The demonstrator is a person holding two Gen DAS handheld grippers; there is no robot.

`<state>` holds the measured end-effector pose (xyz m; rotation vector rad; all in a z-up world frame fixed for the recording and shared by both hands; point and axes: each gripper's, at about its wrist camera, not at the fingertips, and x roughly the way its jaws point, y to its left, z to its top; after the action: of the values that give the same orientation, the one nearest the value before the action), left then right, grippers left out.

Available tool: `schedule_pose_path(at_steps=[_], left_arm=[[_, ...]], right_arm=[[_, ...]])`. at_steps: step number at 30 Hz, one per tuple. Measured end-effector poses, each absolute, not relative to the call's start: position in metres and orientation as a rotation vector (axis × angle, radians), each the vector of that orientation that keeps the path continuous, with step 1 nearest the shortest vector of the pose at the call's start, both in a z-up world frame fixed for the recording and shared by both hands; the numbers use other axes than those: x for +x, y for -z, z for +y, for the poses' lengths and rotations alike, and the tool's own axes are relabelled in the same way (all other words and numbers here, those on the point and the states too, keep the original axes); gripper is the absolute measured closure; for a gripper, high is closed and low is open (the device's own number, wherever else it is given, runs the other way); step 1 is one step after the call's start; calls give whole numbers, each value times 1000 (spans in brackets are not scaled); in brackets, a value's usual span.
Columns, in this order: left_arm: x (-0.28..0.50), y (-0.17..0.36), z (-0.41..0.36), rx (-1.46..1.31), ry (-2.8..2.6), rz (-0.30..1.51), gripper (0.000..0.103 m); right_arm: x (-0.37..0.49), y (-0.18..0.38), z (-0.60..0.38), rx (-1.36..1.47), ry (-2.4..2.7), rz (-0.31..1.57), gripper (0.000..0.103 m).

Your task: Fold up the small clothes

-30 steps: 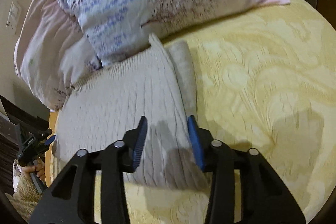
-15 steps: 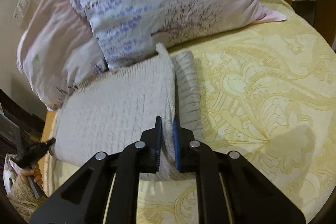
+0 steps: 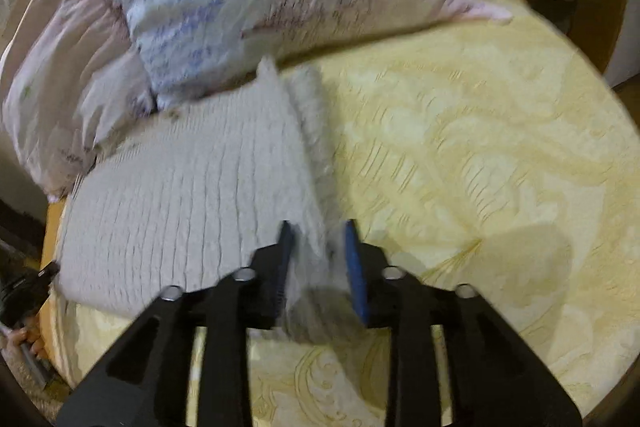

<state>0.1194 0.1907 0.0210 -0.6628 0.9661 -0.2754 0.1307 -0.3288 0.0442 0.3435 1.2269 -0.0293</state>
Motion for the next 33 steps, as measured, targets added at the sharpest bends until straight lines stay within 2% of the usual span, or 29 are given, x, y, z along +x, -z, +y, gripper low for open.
schedule_pose_path(at_steps=[1, 2, 3, 4, 10, 14, 21, 25, 28, 30, 33], left_arm=[[121, -26, 195, -674, 271, 945, 79], [123, -30, 198, -672, 258, 932, 55], [127, -33, 201, -661, 238, 921, 39], [133, -34, 201, -643, 216, 919, 38], [175, -17, 218, -715, 196, 960, 38], [194, 0, 221, -795, 246, 995, 38], [204, 12, 219, -860, 307, 997, 38], [206, 10, 202, -804, 325, 1012, 40], [207, 10, 187, -765, 317, 1026, 46], [208, 10, 180, -744, 301, 1041, 62], [209, 8, 172, -748, 285, 1051, 76]], right_arm=[[134, -47, -327, 355, 13, 1207, 63], [141, -49, -322, 365, -22, 1198, 62], [146, -49, -316, 363, -47, 1199, 60], [152, -47, -309, 356, -72, 1205, 60], [179, -27, -268, 351, -181, 1255, 60], [184, -16, -258, 351, -204, 1294, 56], [186, -10, -260, 380, -213, 1302, 53], [187, -9, -259, 389, -218, 1301, 48], [188, -8, -254, 380, -227, 1300, 44], [189, -8, -253, 379, -228, 1299, 44], [189, -9, -254, 386, -231, 1298, 44]])
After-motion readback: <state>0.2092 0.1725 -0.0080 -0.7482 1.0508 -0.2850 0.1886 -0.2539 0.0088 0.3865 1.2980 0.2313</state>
